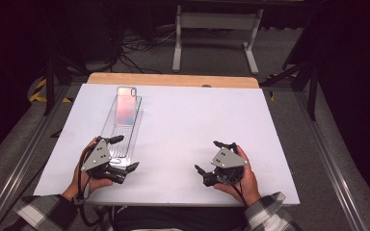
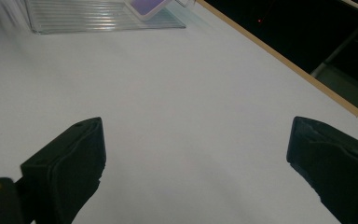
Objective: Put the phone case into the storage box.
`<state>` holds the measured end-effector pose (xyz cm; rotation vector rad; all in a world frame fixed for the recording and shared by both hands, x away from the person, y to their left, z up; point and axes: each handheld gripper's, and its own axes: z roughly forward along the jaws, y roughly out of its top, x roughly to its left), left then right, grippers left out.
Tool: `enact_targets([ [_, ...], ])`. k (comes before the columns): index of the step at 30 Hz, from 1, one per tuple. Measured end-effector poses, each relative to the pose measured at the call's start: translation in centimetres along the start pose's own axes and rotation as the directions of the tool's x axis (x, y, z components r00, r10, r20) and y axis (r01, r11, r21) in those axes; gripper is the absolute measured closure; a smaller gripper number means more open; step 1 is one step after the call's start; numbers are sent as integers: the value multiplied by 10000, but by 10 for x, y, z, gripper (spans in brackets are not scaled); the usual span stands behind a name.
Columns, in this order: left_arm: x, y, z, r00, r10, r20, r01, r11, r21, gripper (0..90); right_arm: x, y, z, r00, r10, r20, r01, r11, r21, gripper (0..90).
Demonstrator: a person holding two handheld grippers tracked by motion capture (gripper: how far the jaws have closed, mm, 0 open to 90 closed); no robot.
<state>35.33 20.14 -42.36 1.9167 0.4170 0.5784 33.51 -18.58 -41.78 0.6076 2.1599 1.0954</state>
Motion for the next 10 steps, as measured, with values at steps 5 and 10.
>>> enact_targets([
  [5, 0, 0, 0, 10000, 7, -57, -6, 10000, 80, 38, -1, 0, 1, 10000, 17, -39, -17, 10000, -9, 49],
  [10, 1, 1, 2, 9999, -40, -135, 40, 10000, 29, 39, -2, 1, 0, 10000, 80, -59, -80, 10000, -6, 48],
])
